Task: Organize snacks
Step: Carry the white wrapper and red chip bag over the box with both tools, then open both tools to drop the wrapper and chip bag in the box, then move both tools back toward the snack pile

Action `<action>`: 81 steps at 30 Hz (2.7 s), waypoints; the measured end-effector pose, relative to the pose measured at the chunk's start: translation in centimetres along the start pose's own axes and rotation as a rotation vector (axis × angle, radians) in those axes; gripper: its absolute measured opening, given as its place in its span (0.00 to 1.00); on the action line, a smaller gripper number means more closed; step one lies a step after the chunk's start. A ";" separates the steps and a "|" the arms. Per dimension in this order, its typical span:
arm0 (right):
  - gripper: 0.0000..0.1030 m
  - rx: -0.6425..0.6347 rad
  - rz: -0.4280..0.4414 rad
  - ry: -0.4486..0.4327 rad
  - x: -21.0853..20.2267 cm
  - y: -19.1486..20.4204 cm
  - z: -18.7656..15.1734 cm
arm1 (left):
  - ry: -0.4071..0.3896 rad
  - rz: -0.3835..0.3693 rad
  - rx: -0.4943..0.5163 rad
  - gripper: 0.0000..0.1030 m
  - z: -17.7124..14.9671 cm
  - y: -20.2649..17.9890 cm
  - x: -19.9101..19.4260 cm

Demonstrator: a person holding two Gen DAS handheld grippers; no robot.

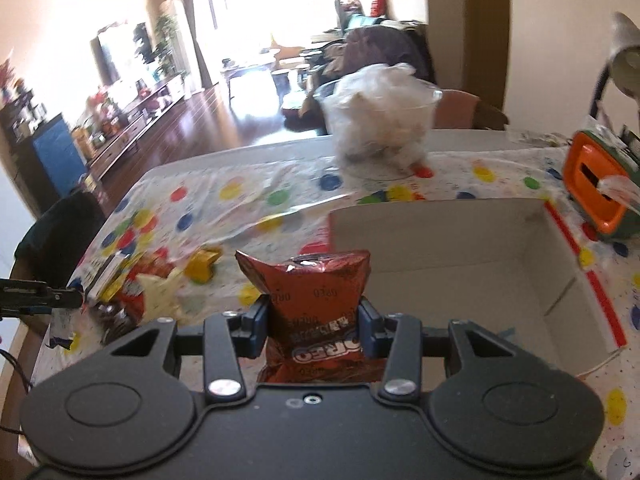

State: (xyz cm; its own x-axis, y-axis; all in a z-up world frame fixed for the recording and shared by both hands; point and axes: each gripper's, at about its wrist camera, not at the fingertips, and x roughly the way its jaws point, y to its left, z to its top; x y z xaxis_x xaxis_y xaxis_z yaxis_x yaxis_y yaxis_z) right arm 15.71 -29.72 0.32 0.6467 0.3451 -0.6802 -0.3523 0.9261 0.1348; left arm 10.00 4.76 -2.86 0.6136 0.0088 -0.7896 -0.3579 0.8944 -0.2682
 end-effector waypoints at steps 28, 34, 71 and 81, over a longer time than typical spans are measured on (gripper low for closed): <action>0.41 -0.088 -0.099 0.224 8.0 -15.9 0.6 | 0.258 -0.166 0.549 0.44 -1.2 -33.7 13.4; 0.42 -0.092 -0.075 0.257 9.1 -16.1 0.0 | 0.299 -0.148 0.593 0.44 -2.2 -34.4 14.9; 0.98 0.046 -0.043 -0.007 -1.7 -9.2 1.9 | -0.077 -0.287 0.511 0.80 -0.2 -24.0 2.3; 1.00 0.006 -0.010 -0.008 -1.0 -3.1 1.5 | -0.085 -0.249 0.410 0.83 -0.2 -15.7 0.7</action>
State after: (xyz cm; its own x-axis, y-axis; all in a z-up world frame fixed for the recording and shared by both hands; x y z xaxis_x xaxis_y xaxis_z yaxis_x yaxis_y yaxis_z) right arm 17.14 -32.74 1.67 0.6553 0.3373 -0.6758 -0.3422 0.9303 0.1325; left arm 15.88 -9.34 0.70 0.7067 -0.2064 -0.6768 0.1030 0.9763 -0.1901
